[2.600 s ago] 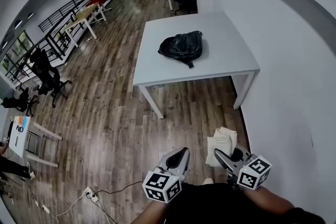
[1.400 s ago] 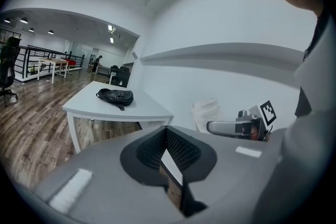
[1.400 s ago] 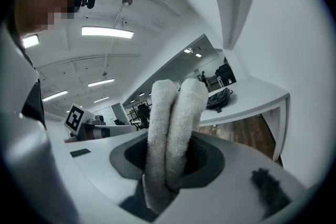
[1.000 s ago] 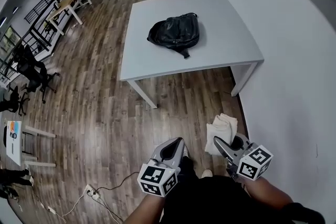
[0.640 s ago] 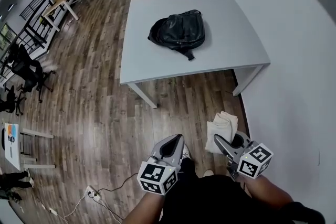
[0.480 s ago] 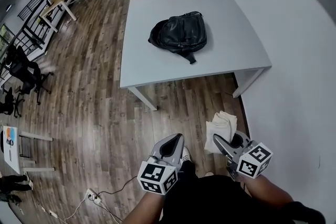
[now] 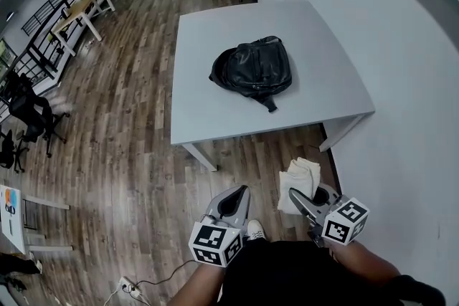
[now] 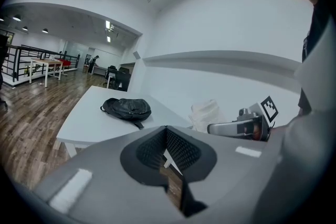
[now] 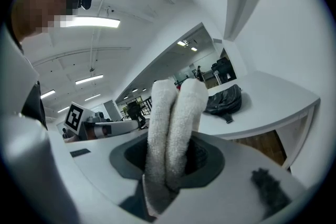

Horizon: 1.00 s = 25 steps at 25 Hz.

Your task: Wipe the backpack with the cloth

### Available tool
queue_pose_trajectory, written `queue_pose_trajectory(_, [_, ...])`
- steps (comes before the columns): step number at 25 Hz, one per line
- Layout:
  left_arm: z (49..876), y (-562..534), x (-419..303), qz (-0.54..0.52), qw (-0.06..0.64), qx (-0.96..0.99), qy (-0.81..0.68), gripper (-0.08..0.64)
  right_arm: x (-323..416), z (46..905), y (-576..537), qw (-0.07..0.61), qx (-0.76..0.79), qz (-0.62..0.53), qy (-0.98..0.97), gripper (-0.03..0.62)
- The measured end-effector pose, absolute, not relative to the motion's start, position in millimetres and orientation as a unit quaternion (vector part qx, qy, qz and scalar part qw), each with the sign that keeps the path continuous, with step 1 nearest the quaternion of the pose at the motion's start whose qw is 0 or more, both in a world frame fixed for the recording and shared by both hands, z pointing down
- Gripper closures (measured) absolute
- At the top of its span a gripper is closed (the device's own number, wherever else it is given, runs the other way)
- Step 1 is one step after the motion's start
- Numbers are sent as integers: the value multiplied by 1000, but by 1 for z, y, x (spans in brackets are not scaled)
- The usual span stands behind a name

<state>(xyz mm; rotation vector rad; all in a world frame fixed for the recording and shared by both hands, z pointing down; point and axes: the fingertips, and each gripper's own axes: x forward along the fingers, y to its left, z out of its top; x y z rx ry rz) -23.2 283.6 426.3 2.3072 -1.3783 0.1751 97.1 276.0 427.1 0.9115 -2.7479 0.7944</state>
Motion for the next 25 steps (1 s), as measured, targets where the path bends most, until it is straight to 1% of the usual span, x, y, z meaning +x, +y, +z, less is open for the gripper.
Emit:
queue_pose_trajectory(11, [423,239,-53,73,208,850,-479,552,59,419,235,71,311,243,-916,463])
queue_pose_trajectory(17, [417,229,-66,64,203,850,-482,552,57,413,225,71,327,235,-913,463])
queue_pose_trajectory(25, [423,231,-71,59,215,845,-485,552,55,411,224,76,333,234,-910,463])
